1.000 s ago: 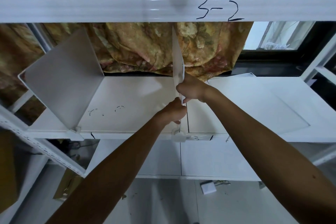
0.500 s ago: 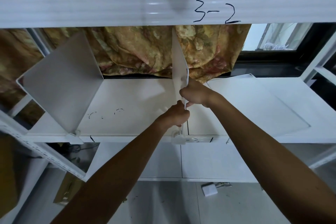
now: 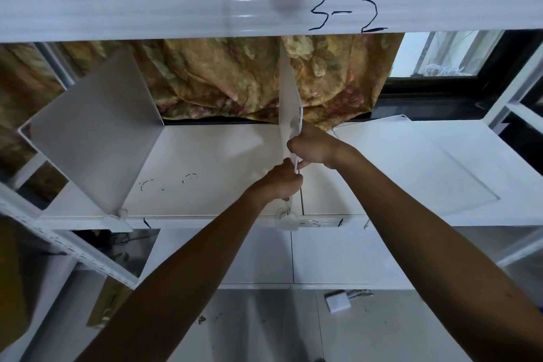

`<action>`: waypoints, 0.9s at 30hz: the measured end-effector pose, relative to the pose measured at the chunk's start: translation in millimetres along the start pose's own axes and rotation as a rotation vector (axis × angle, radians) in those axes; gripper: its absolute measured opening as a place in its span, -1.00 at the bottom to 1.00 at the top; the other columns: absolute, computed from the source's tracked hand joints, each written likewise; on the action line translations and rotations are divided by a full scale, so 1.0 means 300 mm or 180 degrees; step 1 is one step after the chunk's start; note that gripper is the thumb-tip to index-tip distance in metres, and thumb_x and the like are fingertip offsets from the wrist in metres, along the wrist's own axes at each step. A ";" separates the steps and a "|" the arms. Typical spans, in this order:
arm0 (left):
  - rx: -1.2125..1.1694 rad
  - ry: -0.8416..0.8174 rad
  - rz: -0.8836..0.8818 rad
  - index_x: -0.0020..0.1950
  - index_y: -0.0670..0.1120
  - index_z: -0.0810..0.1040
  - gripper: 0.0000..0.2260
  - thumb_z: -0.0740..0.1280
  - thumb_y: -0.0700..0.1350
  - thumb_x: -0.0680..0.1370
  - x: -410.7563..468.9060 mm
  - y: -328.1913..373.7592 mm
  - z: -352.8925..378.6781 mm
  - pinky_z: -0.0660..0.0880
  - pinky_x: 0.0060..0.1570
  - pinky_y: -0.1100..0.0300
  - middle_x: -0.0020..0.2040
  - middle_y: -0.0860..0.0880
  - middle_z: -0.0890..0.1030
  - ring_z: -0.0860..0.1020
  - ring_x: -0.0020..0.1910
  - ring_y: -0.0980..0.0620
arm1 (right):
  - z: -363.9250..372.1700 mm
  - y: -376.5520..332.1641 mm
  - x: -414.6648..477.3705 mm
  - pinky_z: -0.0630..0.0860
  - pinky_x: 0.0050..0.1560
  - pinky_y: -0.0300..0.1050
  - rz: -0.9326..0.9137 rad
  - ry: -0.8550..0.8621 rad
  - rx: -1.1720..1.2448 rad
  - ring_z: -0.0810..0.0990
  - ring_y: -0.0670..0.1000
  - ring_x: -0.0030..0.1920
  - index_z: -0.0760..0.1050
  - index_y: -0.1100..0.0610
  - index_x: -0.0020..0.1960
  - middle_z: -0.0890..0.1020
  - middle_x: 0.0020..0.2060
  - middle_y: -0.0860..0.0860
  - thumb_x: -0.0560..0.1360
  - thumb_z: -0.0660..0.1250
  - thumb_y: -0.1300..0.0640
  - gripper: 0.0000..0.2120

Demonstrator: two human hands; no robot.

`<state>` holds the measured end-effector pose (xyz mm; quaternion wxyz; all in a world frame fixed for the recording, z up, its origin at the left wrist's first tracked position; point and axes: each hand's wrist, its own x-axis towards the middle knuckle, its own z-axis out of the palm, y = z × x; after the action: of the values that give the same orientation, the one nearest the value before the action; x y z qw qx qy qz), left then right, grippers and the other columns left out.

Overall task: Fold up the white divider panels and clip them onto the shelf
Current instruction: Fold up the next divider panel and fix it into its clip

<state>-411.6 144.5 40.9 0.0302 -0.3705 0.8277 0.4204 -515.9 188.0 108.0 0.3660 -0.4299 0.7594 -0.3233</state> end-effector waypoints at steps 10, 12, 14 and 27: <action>0.0187 -0.0033 -0.0024 0.45 -0.07 0.19 -0.52 0.09 -0.11 0.52 -0.020 -0.020 -0.019 0.61 0.06 -0.07 0.26 -0.14 0.47 0.59 -0.01 -0.07 | 0.016 -0.006 -0.005 0.71 -0.09 0.10 0.0046 -0.0069 0.0195 0.60 0.24 0.12 0.34 0.22 0.38 0.53 0.21 0.21 0.36 0.21 0.19 -0.42; 0.0172 -0.0034 -0.0039 0.44 -0.09 0.19 -0.53 0.09 -0.12 0.52 -0.025 -0.022 -0.018 0.61 0.06 -0.07 0.25 -0.14 0.47 0.59 -0.01 -0.07 | 0.023 -0.011 -0.011 0.71 -0.10 0.09 0.0041 -0.0082 0.0169 0.60 0.23 0.12 0.32 0.21 0.39 0.53 0.21 0.20 0.29 0.21 0.14 -0.35; 0.0150 -0.0030 -0.0042 0.43 -0.10 0.20 -0.55 0.09 -0.12 0.53 -0.026 -0.014 -0.020 0.60 0.08 -0.06 0.26 -0.13 0.46 0.58 0.00 -0.06 | 0.017 -0.020 -0.014 0.71 -0.10 0.09 0.0022 -0.0086 0.0166 0.60 0.24 0.12 0.31 0.23 0.42 0.53 0.22 0.19 0.29 0.20 0.15 -0.32; 0.0140 -0.0065 0.0025 0.46 -0.07 0.18 -0.52 0.10 -0.09 0.53 -0.021 0.008 -0.017 0.62 0.04 -0.04 0.28 -0.09 0.43 0.57 0.00 -0.05 | -0.001 -0.017 -0.010 0.71 -0.12 0.08 0.0053 0.0005 0.0113 0.59 0.27 0.13 0.35 0.24 0.37 0.52 0.15 0.18 0.48 0.19 0.27 -0.55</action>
<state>-407.2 145.3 48.0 0.0452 -0.3622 0.8378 0.4060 -512.8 188.5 113.2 0.3757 -0.4168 0.7574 -0.3339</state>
